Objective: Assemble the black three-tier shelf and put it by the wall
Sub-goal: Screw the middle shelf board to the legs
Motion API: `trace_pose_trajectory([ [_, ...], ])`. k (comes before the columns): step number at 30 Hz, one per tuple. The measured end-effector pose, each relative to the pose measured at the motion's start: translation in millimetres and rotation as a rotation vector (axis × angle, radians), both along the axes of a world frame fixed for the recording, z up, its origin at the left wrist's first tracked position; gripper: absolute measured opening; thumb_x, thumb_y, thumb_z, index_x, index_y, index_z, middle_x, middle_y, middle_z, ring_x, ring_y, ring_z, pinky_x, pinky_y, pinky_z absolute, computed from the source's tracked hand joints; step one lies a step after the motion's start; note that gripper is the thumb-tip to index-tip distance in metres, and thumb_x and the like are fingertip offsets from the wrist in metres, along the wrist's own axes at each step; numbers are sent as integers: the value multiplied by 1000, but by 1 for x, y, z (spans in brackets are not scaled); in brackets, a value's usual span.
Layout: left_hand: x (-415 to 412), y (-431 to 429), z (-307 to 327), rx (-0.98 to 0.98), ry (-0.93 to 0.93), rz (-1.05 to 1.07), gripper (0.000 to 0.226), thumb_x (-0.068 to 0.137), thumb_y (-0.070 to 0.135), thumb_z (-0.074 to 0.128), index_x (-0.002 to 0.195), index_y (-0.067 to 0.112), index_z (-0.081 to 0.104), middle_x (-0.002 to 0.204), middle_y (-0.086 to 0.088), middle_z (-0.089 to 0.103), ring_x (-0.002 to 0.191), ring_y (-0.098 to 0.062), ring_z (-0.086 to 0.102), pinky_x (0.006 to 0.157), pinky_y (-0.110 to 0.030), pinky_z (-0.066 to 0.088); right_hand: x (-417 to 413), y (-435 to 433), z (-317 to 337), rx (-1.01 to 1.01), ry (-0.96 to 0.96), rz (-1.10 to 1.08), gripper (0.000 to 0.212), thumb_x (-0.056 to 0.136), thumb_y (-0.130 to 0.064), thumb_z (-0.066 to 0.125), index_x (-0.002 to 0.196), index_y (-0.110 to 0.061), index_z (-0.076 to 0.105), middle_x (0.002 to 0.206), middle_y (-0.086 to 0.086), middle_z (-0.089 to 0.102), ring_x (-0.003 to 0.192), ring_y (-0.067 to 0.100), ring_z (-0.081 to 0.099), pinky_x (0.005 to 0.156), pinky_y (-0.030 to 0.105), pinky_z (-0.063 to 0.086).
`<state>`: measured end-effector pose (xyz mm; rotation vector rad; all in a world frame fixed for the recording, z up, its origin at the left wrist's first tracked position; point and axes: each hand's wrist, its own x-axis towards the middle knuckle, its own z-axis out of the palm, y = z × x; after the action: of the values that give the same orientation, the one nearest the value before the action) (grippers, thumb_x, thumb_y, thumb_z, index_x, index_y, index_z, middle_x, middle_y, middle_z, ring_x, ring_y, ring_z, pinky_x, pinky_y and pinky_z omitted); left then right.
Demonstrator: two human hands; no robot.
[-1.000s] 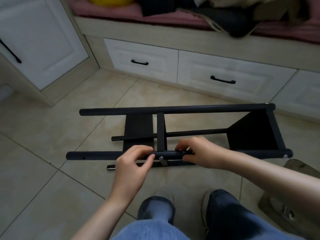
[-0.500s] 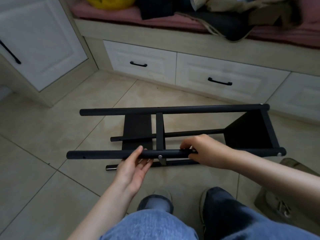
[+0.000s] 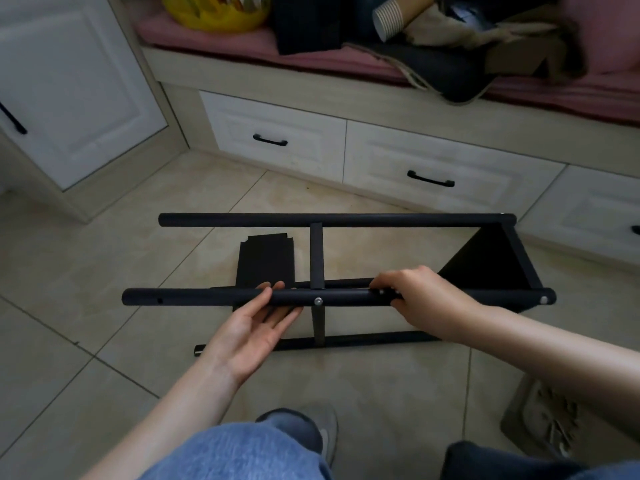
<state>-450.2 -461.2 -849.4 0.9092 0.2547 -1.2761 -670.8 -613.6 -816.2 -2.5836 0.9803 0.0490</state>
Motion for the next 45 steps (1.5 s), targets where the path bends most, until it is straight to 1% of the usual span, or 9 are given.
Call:
trace_pose_trajectory([
  [4,0,-10,4,-58,-13,-14,9,89,5,59,96,9,63,98,-17,74,103,-38,69,80,-53,61,-7,-10,2,-62,-3,1,38,94,-17,61,126,-37,60,108,-4,68,96,19,64,72,27,48],
  [7,0,-17,6,-105,-15,-31,16,78,6,64,94,9,63,97,-17,75,93,-38,75,68,-52,63,-11,-16,3,-84,-35,15,41,95,-17,61,132,-35,58,113,-6,68,101,17,64,79,28,51],
  [16,5,-51,28,-131,-18,-77,15,79,5,63,93,8,63,102,-19,73,114,-42,65,65,-52,63,-17,-27,1,-220,-34,28,59,92,-5,59,144,-30,43,128,-4,59,110,19,60,88,31,53],
  [22,9,-80,66,-123,-129,-186,65,84,8,62,147,-1,45,138,-25,59,120,-42,62,73,-50,63,-19,-41,24,-172,-104,-65,43,94,-6,57,129,-29,52,111,-3,62,99,18,60,83,36,53],
  [24,11,-90,81,-128,-200,-222,56,92,9,59,146,0,45,137,-24,60,118,-41,64,76,-50,62,-20,-44,33,-137,-130,-111,37,94,-8,56,125,-27,55,109,-2,63,99,19,60,85,37,52],
  [29,13,-117,123,-181,-419,-318,18,92,11,61,109,9,56,116,-17,69,109,-37,70,74,-49,63,-22,-44,52,-32,-245,-216,35,94,-9,61,125,-24,56,114,-2,63,102,15,61,89,34,54],
  [38,-12,-135,181,-201,-850,-428,12,98,16,62,110,14,60,114,-12,67,105,-32,70,73,-46,63,-24,-25,64,174,-305,-331,34,88,-14,71,104,-34,49,105,-10,60,93,7,62,82,29,57],
  [42,-31,-128,188,-178,-949,-416,7,99,13,61,106,13,61,105,-10,68,101,-29,70,68,-42,63,-30,-8,70,219,-235,-308,30,88,-21,70,113,-24,53,112,-4,62,100,15,64,87,34,57],
  [45,-42,-120,193,-163,-990,-429,11,100,12,61,110,13,60,103,-8,69,99,-24,69,69,-42,63,-39,5,75,291,-217,-294,33,88,-26,71,116,-24,54,110,-10,60,102,10,65,86,26,56],
])
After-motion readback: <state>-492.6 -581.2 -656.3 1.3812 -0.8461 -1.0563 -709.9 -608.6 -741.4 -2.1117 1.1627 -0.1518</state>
